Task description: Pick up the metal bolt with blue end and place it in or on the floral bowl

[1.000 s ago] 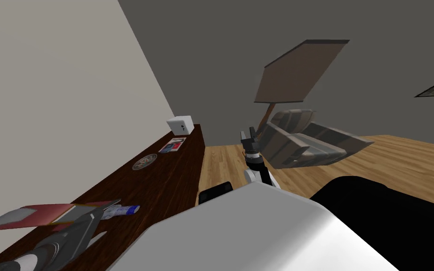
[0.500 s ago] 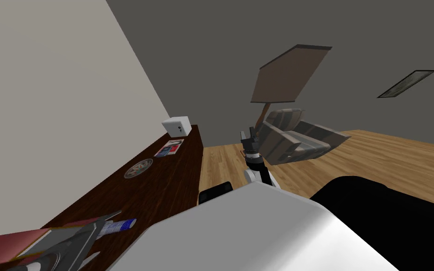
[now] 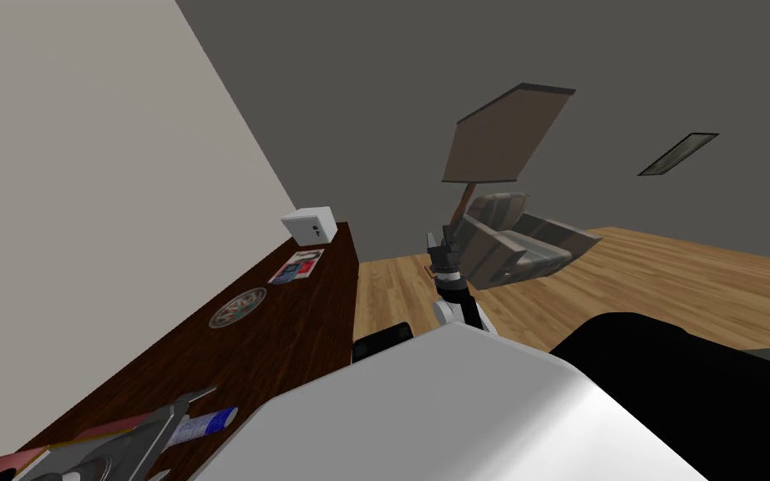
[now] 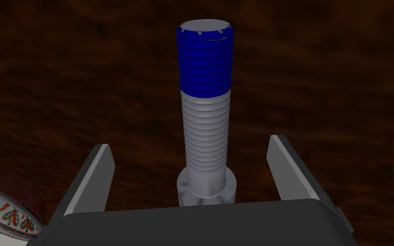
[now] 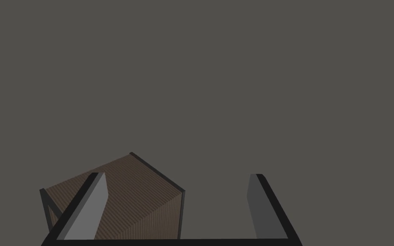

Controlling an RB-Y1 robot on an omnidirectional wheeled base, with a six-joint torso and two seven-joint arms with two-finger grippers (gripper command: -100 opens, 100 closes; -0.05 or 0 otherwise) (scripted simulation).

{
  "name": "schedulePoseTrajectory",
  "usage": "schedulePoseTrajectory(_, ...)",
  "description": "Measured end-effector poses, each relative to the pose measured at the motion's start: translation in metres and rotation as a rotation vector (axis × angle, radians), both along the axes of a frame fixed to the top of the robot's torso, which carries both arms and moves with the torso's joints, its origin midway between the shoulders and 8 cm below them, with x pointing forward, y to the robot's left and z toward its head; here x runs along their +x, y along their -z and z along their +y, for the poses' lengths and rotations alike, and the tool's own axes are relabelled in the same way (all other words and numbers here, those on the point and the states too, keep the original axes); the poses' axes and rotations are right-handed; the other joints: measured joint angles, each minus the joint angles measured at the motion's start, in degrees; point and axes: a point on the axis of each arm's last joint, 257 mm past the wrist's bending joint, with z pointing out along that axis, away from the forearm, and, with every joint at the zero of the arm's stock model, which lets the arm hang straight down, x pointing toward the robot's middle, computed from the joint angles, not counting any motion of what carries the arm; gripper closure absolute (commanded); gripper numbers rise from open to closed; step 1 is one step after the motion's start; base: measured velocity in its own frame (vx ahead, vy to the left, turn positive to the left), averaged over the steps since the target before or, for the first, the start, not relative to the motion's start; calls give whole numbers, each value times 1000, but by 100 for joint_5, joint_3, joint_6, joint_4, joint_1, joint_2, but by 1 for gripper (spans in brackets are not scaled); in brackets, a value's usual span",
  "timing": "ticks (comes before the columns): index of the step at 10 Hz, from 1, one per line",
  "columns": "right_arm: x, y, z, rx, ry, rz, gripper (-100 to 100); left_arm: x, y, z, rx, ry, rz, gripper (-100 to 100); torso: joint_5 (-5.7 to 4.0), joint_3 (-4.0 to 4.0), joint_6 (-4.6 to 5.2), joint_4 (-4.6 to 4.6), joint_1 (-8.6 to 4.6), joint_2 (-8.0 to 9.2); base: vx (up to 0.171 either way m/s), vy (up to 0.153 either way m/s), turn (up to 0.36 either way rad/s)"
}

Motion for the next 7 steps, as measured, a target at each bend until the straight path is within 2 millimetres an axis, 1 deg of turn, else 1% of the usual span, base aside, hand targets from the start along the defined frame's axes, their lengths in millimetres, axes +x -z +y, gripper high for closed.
schedulePoseTrajectory(7,0,0,0,0,0,0,0,-11,19,11,3,7,-12,-100,-3,-3,0,-1,-12,-5,24,-16,6)
